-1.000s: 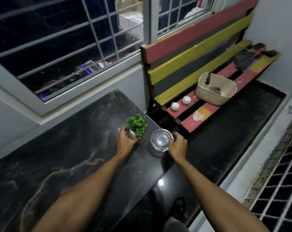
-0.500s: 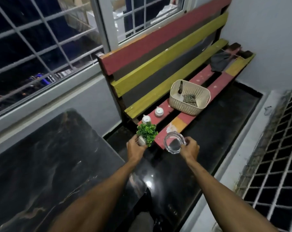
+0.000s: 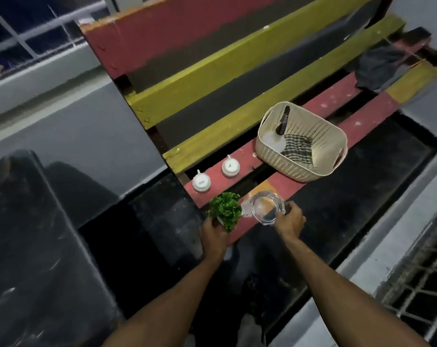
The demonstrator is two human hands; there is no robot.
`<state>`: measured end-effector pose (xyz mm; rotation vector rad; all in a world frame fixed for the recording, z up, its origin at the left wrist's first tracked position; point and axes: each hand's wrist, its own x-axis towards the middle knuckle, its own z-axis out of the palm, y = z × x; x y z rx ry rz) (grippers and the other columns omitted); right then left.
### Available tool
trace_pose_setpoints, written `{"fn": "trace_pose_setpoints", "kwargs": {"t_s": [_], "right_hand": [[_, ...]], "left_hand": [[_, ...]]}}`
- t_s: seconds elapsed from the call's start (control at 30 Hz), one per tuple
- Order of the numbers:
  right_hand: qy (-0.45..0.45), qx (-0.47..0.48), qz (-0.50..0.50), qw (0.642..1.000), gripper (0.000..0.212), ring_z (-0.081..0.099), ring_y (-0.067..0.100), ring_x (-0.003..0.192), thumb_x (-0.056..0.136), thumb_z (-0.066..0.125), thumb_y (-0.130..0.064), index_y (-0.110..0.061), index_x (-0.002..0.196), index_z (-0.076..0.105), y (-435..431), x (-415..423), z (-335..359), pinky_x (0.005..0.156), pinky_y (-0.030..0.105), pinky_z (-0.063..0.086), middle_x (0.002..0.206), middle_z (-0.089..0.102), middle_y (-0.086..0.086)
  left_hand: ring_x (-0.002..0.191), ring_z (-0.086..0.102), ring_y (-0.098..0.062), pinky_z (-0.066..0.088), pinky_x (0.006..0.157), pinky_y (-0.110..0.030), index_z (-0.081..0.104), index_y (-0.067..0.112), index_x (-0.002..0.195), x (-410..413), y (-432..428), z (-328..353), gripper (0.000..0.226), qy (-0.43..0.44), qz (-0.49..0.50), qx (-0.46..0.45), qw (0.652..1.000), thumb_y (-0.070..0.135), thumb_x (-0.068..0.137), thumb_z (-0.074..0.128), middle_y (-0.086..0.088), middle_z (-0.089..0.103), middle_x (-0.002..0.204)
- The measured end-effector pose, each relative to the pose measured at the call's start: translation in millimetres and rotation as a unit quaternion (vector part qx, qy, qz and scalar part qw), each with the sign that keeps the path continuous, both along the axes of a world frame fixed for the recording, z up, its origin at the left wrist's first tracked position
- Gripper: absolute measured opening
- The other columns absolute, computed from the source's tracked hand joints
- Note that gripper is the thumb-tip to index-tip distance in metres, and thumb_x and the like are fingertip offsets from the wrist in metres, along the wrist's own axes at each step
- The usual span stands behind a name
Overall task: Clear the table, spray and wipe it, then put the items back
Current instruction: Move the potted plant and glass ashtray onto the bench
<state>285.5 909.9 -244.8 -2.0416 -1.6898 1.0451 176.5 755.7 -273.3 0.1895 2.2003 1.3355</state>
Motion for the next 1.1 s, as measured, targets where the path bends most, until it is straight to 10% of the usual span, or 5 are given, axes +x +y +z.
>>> {"fn": "trace_pose_setpoints", "kwargs": {"t_s": [0.43, 0.6, 1.1], "right_hand": [[0.014, -0.044, 0.080, 0.996, 0.021, 0.062, 0.036, 0.090, 0.076, 0.059, 0.005, -0.010, 0.089, 0.065, 67.4, -2.2, -121.2, 0.075, 0.029, 0.039, 0.096, 0.066, 0.019], [0.031, -0.011, 0.120, 0.992, 0.021, 0.059, 0.034, 0.091, 0.072, 0.065, 0.006, -0.006, 0.089, 0.063, 71.5, -1.6, -126.2, 0.083, 0.039, 0.047, 0.097, 0.065, 0.016], [0.042, 0.003, 0.142, 0.989, 0.027, 0.054, 0.035, 0.109, 0.080, 0.075, -0.004, -0.004, 0.103, 0.060, 41.0, 17.7, -48.3, 0.097, 0.036, 0.040, 0.115, 0.050, 0.016]], "left_hand": [[0.094, 0.067, -0.027, 0.045, 0.076, -0.004, 0.071, -0.001, 0.111, 31.5, 53.1, -59.6, 0.045, 0.043, 0.061, -0.061, 0.995, -0.018, 0.070, 0.074, -0.003, 0.069, 0.097], [0.106, 0.068, -0.029, 0.056, 0.094, -0.039, 0.067, 0.001, 0.124, 35.3, 51.4, -70.8, 0.056, 0.020, 0.069, -0.075, 0.995, -0.015, 0.071, 0.076, -0.013, 0.073, 0.112], [0.120, 0.062, -0.030, 0.053, 0.104, -0.049, 0.055, 0.018, 0.135, 27.0, -0.8, -27.1, 0.079, -0.023, -0.026, -0.106, 0.994, -0.014, 0.067, 0.079, -0.009, 0.063, 0.131]]}}
